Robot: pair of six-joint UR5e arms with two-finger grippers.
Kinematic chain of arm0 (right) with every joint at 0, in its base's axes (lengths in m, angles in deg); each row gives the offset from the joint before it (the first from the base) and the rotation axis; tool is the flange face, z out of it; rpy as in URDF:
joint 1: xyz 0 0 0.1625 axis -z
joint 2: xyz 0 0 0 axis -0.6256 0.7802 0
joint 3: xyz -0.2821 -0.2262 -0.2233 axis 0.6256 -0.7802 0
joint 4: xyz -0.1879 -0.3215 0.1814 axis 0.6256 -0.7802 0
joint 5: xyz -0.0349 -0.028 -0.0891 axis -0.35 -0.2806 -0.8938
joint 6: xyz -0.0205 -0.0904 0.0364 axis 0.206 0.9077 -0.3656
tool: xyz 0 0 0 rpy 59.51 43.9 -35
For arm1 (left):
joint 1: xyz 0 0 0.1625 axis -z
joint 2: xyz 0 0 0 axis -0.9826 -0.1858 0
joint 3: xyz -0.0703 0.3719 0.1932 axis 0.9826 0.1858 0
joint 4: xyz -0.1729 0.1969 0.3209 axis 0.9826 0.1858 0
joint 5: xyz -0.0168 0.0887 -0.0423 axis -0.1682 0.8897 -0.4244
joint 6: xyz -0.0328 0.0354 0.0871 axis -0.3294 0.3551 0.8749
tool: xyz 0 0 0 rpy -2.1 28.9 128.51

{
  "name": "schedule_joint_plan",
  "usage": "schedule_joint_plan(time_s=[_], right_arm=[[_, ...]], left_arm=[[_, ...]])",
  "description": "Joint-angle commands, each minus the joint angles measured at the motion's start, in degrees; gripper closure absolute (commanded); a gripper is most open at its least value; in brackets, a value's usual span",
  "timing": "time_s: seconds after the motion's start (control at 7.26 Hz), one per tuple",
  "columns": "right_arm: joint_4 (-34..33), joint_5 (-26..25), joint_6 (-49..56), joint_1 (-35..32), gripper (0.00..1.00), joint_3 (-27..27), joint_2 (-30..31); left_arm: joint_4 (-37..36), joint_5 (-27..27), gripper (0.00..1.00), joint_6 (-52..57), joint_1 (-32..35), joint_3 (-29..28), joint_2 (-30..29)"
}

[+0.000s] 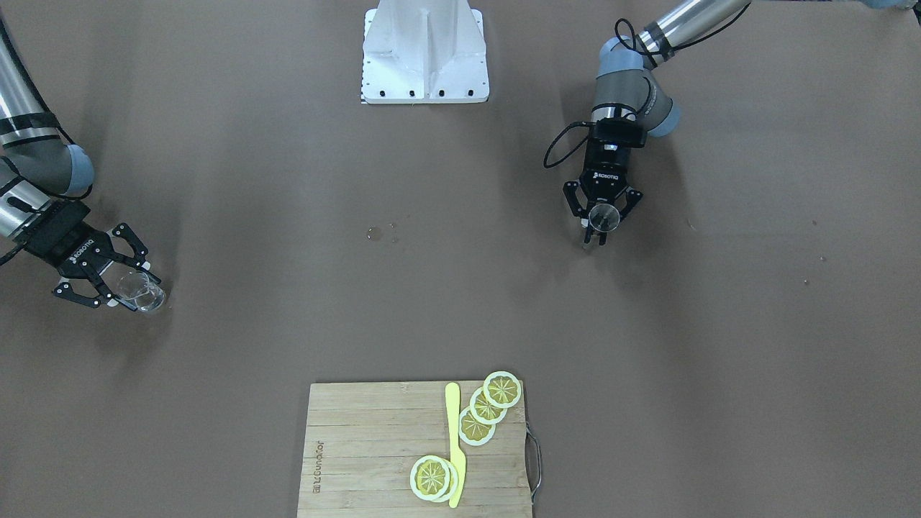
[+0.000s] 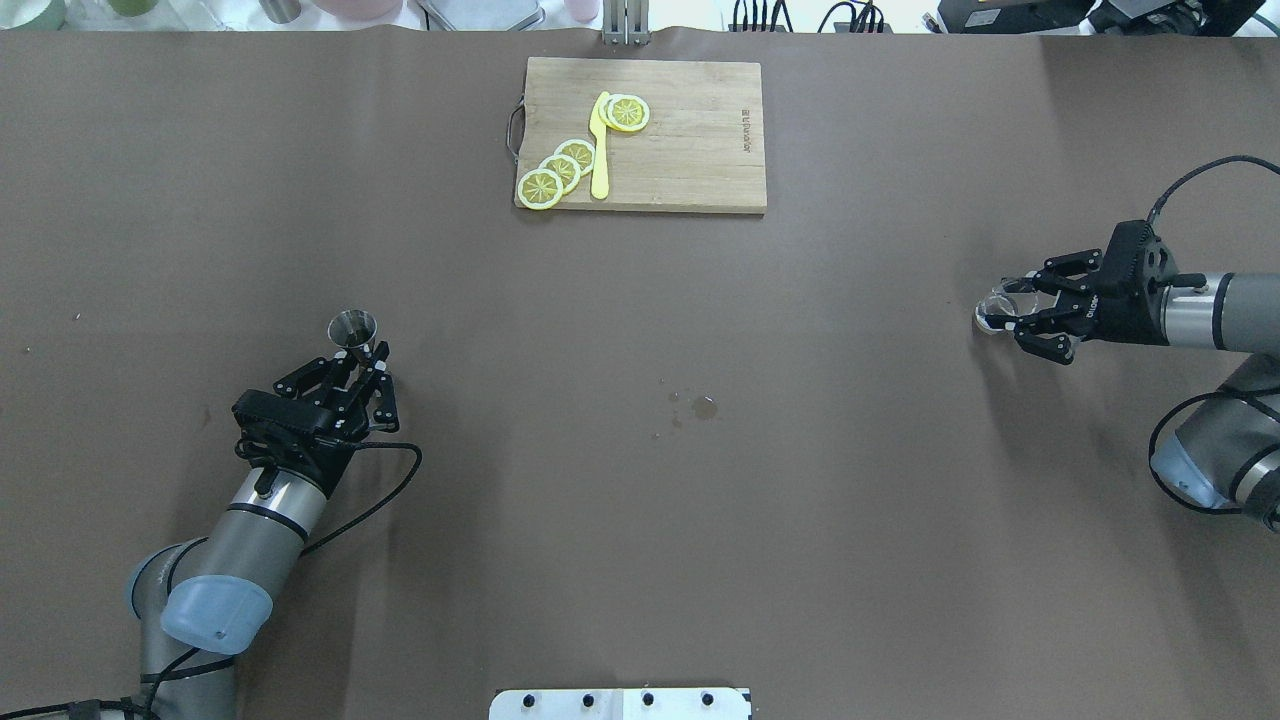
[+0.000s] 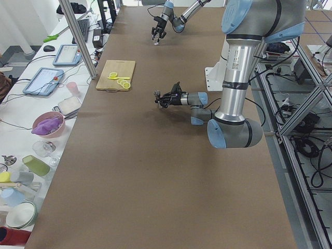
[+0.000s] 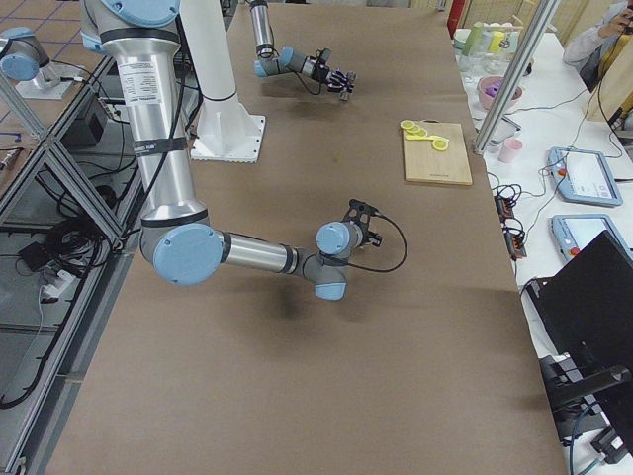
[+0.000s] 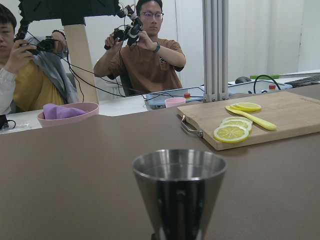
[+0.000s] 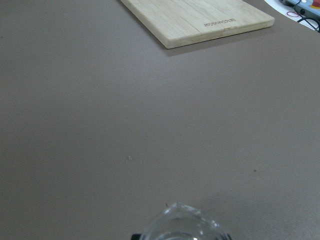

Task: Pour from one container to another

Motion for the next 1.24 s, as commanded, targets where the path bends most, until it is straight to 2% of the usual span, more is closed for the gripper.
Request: schedule_joint_plan(time_s=[0.0,0.14,0.28,0.41,0.55,0.69,1.1], right_arm=[[-0.01,0.0,0.14,0.0,0.42,0.25,-0.06],[-0.01,0.0,0.14,0.0,0.11,0.52,-0.06],[0.08,0.0,0.14,-0.08,0.0,0.61,-0.06],[0.08,0.0,0.14,-0.09,0.0,0.69,0.02],[0.08,0.09,0.14,-0.09,0.0,0.78,0.02],[0.08,0.09,0.14,-0.17,0.0,1.04,0.02],[-0.71,0.61,0.05,-1.22,0.0,4.9,0.9]], left_arm=[[0.66,-0.29,0.56,3.23,0.0,0.04,-0.03],[0.84,-0.38,0.55,4.48,0.0,0.04,-0.03],[1.54,-0.38,0.52,4.49,0.0,0.04,-0.03],[1.63,-0.38,0.4,4.49,0.0,0.04,0.06],[2.07,-0.38,0.1,4.58,0.0,0.04,0.06],[3.03,-0.38,0.02,4.66,-0.09,0.13,0.15],[4.27,-0.38,0.02,4.75,-1.05,0.74,0.5]])
